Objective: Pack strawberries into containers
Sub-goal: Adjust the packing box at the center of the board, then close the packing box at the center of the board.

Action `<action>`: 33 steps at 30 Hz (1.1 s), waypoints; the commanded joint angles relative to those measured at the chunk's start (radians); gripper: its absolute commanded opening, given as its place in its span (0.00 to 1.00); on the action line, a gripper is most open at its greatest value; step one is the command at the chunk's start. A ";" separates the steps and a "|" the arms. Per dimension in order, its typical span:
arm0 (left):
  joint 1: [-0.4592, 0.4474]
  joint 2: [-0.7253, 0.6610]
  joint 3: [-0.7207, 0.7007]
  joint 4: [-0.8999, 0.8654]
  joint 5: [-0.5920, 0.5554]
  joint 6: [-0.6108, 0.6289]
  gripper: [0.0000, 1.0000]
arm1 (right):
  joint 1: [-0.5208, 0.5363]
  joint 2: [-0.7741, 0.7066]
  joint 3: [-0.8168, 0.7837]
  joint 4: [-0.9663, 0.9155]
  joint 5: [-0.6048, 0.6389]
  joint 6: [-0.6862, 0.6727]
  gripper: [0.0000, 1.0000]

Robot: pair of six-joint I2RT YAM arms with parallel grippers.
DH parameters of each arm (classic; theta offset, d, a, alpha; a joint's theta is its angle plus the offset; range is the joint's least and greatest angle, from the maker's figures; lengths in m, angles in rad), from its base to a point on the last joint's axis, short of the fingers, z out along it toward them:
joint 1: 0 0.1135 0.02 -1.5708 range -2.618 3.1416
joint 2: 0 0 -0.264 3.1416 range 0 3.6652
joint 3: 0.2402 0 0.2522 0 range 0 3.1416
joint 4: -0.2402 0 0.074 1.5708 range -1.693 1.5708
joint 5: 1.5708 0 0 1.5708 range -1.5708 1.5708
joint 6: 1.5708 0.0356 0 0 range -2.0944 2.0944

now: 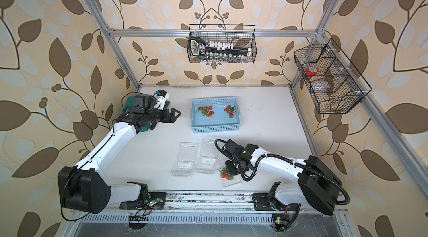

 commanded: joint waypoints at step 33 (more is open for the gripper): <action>-0.269 0.010 -0.009 0.018 -0.007 -0.122 0.82 | -0.295 0.177 0.218 0.123 0.076 -0.239 0.40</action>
